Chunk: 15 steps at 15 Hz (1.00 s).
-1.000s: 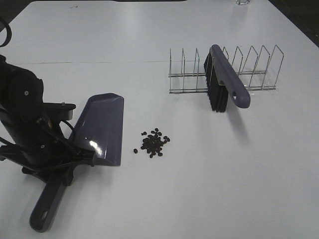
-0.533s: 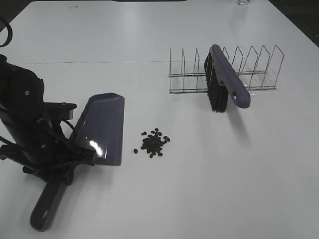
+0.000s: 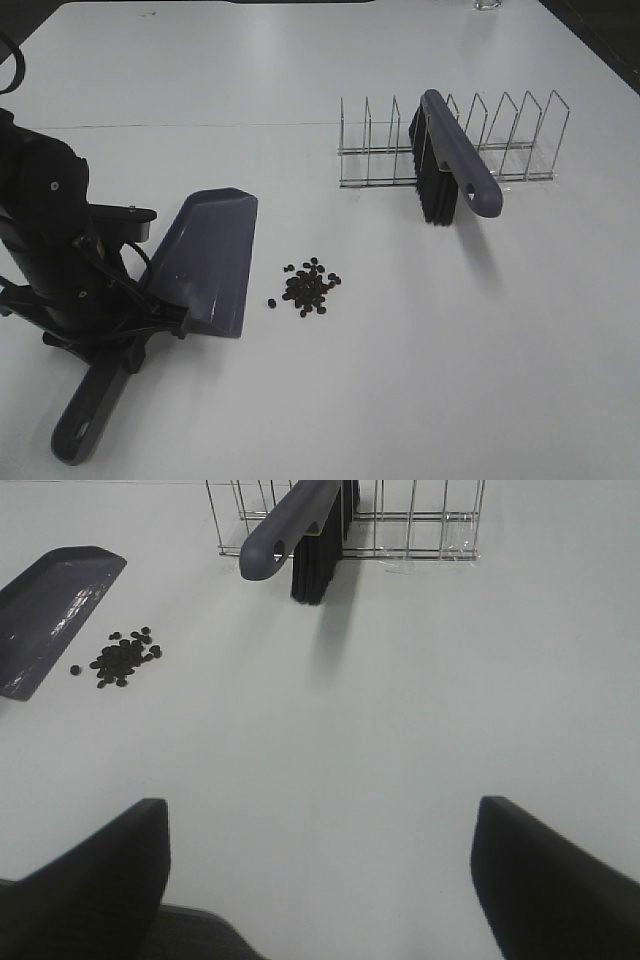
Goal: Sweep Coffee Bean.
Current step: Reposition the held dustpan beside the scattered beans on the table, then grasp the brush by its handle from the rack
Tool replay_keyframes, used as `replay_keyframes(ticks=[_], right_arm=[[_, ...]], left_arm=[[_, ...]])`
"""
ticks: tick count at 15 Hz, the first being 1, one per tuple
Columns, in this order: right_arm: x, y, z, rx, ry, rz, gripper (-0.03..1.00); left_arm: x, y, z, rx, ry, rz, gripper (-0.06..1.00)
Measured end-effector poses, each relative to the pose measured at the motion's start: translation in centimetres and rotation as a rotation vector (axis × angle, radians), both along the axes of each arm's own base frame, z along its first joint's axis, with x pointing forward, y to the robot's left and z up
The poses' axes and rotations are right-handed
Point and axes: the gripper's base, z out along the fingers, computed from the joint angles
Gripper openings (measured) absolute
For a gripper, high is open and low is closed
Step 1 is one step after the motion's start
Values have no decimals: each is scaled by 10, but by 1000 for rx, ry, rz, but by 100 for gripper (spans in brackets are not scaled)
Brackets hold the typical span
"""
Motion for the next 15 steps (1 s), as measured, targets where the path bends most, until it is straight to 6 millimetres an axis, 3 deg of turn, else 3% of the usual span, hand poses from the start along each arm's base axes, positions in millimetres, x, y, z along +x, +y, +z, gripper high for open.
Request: replay_keyframes(ticks=[3,7,10,12,15], right_arm=[[0,0,0,0,0,0,73],[0,0,0,0,0,0,73],[1,0,1,-2,9,1,73],[16,1,14,14,117,-16,75],[55,5,42,68,318,-79,87]], left_arm=[[-11,7,12,43,59,-17,33],[-24,16,61,31,-10,-21,33],[-32,24,86,50,-53,-5,33],[-34,26,93,55,-72,1,33],[-34,27,93,59,-78,1,33]])
